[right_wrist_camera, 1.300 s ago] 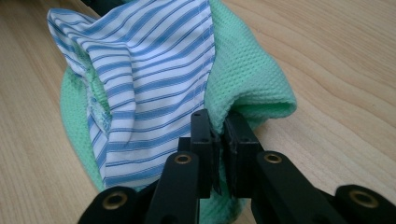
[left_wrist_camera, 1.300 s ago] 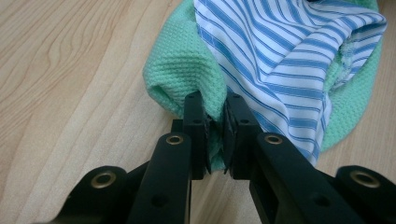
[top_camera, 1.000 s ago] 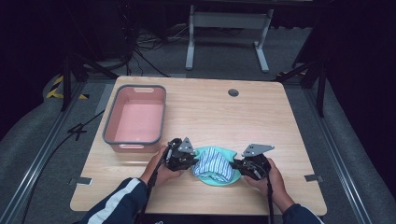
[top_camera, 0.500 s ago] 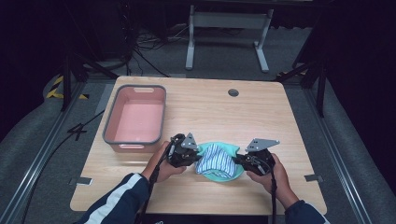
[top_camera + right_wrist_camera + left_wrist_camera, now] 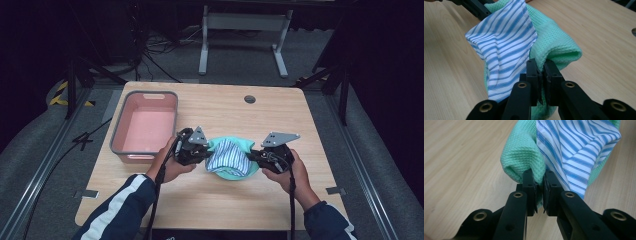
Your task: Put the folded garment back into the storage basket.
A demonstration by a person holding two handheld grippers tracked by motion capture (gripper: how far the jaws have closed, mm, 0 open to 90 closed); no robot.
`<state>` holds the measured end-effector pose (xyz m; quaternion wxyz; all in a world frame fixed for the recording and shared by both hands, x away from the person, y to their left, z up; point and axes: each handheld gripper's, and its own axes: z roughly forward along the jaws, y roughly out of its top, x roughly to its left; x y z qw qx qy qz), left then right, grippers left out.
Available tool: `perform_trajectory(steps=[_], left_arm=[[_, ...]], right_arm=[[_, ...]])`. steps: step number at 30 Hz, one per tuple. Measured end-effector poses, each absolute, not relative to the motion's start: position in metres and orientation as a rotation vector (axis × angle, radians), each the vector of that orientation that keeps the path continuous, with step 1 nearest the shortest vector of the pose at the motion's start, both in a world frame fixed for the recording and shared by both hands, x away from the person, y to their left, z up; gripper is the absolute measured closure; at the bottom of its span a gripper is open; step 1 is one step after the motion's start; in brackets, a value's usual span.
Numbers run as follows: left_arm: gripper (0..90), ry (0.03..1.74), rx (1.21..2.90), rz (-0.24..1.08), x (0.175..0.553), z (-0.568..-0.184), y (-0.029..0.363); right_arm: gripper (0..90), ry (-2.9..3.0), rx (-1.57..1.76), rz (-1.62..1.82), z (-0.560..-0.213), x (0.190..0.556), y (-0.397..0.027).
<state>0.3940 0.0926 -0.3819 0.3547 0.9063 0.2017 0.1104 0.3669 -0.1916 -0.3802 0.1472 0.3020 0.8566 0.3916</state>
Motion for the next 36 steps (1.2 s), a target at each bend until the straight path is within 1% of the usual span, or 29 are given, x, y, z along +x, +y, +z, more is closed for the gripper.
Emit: perform_trajectory(steps=[7, 17, 25, 36], left_arm=[[82.6, 0.539, 2.333, 0.316, 0.401, -0.364, 0.109], [82.8, 0.587, 2.311, 0.349, 0.405, -0.349, 0.135], [82.7, 0.642, 2.296, 0.397, 0.407, -0.336, 0.165], [82.7, 0.717, 2.263, 0.452, 0.405, -0.326, 0.195]], right_arm=[[83.8, 2.452, 0.824, 1.140, -0.362, 0.378, -0.175], [83.7, 2.445, 0.761, 1.170, -0.341, 0.389, -0.147], [83.7, 2.457, 0.710, 1.185, -0.332, 0.396, -0.123], [83.7, 2.465, 0.666, 1.212, -0.322, 0.408, -0.090]])
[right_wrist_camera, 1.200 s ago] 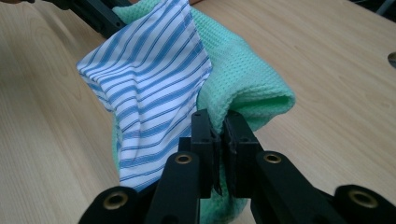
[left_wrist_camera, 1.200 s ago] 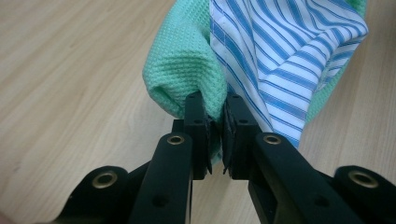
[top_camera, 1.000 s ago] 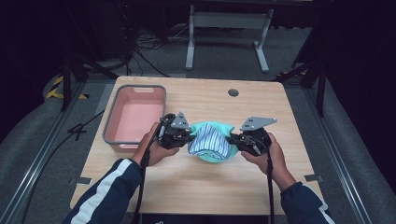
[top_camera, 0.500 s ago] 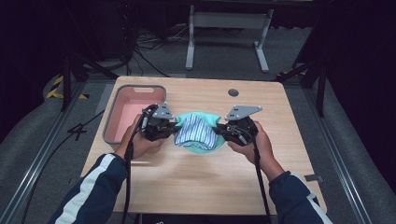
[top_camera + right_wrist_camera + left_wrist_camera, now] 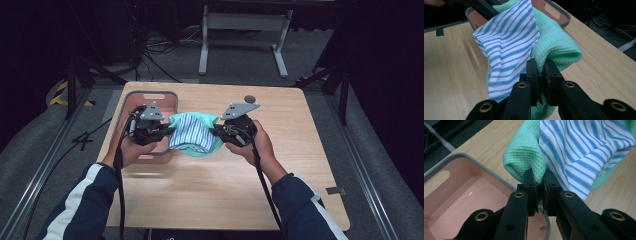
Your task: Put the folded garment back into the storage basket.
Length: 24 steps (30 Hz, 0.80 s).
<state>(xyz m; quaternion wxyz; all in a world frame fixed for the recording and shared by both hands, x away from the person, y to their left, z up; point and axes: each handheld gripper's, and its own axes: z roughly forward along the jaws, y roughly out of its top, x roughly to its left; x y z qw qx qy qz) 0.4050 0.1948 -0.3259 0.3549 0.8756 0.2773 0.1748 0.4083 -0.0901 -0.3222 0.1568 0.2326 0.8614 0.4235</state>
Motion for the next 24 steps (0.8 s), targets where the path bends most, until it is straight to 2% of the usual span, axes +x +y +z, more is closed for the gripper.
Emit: perform_trajectory(steps=[24], left_arm=[[82.7, 0.889, 2.231, 0.556, 0.402, -0.314, 0.254]], right_arm=[[83.7, 2.519, 0.563, 1.264, -0.313, 0.436, -0.021]])
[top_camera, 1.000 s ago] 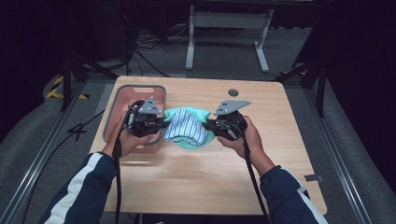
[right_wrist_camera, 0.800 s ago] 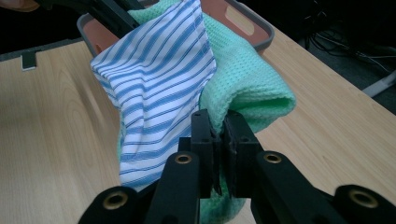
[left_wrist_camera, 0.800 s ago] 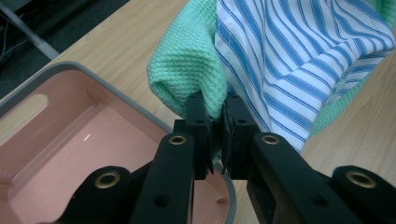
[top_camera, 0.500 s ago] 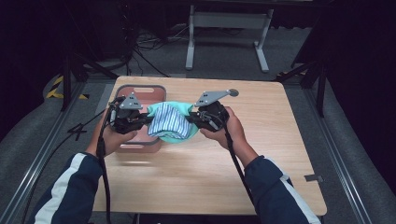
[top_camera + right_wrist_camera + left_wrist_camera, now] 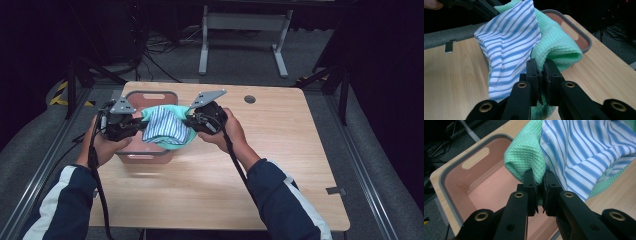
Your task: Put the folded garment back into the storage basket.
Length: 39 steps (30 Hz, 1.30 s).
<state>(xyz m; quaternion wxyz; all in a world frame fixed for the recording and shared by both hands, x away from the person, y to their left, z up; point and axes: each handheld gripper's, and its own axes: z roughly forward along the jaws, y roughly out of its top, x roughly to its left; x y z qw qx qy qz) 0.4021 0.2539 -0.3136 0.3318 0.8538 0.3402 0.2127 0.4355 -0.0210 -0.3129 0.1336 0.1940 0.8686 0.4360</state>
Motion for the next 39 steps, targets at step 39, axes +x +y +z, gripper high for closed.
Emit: perform_trajectory(steps=[39], left_arm=[[82.6, 1.094, 2.261, 0.565, 0.421, -0.355, 0.307]], right_arm=[[83.3, 2.633, 0.587, 1.220, -0.362, 0.463, 0.067]])
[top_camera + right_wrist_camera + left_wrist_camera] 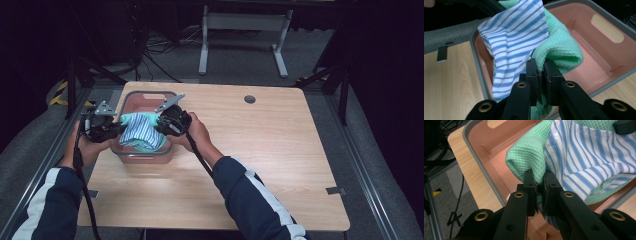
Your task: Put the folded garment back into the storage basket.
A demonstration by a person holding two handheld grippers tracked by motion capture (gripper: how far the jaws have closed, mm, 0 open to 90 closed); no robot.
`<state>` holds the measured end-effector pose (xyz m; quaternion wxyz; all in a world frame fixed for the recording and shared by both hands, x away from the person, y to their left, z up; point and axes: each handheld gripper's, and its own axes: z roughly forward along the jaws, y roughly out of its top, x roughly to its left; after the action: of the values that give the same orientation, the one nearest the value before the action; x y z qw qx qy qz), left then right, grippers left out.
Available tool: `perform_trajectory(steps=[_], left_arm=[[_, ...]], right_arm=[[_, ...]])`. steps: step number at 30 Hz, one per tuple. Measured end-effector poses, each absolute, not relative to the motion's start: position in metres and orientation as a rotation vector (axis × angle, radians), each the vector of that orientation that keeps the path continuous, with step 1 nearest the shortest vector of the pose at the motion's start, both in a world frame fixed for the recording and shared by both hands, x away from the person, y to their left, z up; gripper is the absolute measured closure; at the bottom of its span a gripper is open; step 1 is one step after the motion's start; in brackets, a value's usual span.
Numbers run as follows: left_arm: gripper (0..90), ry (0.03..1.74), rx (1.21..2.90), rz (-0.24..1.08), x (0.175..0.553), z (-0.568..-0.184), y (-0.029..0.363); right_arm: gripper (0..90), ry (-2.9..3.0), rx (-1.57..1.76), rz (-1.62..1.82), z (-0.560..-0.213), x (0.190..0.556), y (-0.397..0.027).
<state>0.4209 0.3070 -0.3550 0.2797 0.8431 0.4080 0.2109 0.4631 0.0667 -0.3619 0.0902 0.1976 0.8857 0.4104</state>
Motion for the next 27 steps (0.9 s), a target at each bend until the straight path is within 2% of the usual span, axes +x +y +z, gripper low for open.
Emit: perform_trajectory(steps=[22, 25, 27], left_arm=[[81.4, 1.115, 2.345, 0.589, 0.432, -0.375, 0.297], [79.2, 1.117, 2.334, 0.601, 0.432, -0.377, 0.296], [74.6, 1.130, 2.332, 0.606, 0.431, -0.377, 0.297]], right_arm=[[81.1, 2.713, 0.588, 1.069, -0.388, 0.476, 0.081], [79.8, 2.719, 0.605, 1.077, -0.390, 0.478, 0.080], [78.7, 2.722, 0.609, 1.076, -0.390, 0.478, 0.080]])
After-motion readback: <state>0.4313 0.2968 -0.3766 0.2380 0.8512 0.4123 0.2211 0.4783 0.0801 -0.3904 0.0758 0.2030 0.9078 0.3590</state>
